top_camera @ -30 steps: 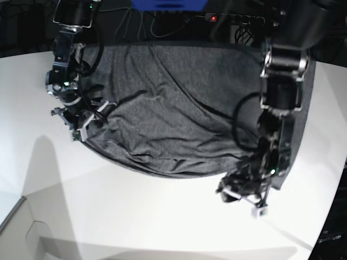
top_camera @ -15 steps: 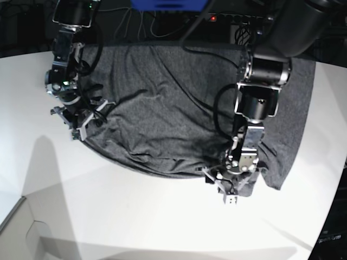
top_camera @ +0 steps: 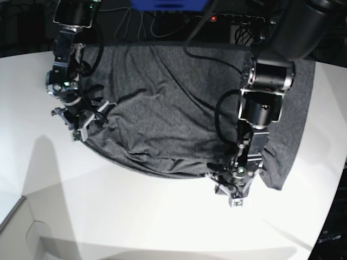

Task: Layout the t-shirt on the table in an organized manner, then fold the t-shirt properly
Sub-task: 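Drag the hem corner outward with the left gripper, right gripper holding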

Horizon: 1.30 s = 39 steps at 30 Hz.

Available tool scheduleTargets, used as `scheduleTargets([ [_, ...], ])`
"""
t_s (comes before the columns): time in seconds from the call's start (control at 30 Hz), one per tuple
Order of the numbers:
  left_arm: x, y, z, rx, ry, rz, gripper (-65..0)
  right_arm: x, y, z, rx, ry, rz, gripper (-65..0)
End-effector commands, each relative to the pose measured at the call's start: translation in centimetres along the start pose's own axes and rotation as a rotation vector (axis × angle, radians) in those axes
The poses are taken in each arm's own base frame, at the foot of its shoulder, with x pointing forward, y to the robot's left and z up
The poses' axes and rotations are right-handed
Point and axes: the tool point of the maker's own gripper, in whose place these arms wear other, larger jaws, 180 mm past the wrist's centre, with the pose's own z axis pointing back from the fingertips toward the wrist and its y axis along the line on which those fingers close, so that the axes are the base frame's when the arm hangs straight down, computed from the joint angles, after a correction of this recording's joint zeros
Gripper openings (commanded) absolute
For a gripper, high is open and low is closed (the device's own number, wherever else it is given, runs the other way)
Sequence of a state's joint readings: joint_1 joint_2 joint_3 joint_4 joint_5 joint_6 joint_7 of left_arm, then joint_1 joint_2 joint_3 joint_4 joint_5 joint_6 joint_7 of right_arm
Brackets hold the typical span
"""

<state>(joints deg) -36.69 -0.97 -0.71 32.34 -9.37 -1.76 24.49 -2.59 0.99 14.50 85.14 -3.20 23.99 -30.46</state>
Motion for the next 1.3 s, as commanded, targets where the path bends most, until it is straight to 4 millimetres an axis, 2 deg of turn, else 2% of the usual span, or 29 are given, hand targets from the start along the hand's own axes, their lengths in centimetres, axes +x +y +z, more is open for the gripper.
scheduleTargets([
  [0.0,5.5,-0.9,0.8,-0.024,-0.122,0.005,-65.0,1.6,-0.5,0.2,-0.008,-0.048,0.005,-41.0],
  [0.17,13.7,-2.6,3.4,-0.074,-0.291,0.027,-65.0,1.6,-0.5,0.2,-0.008,-0.05,0.005,-41.0],
  [0.27,17.8,-3.5,5.1,-0.102,-0.375,0.04,-65.0,1.6,-0.5,0.2,-0.008,-0.05,0.005,-41.0],
  [0.4,23.4,-4.9,8.5,-0.171,-0.507,0.085,-65.0,1.6,-0.5,0.1,-0.008,-0.048,0.005,-41.0],
  [0.53,26.4,-3.1,11.5,-0.177,-0.606,0.096,-65.0,1.6,-0.6,0.2,-0.009,-0.048,0.007,-41.0],
  [0.6,26.6,-1.8,11.8,-0.162,-0.614,0.101,-65.0,1.6,-0.6,0.2,-0.009,-0.048,0.007,-41.0],
  [0.77,24.7,3.6,10.3,-0.075,-0.565,0.163,-65.0,1.6,-0.4,0.1,-0.006,-0.049,0.003,-41.0],
  [0.9,22.9,6.7,9.9,-0.032,-0.542,0.221,-65.0,2.0,1.6,-0.2,0.04,-0.051,0.044,-41.0],
  [1.0,22.6,7.8,10.7,0.019,-0.565,0.242,-65.0,2.0,2.2,-0.3,0.054,-0.05,0.054,-41.0],
  [1.1,21.0,9.1,11.2,0.093,-0.527,0.303,-65.0,2.1,2.3,-0.3,0.057,-0.052,0.057,-41.0],
  [1.27,19.6,11.0,11.9,0.178,-0.497,0.369,-65.0,2.1,2.3,-0.3,0.057,-0.052,0.057,-41.0],
])
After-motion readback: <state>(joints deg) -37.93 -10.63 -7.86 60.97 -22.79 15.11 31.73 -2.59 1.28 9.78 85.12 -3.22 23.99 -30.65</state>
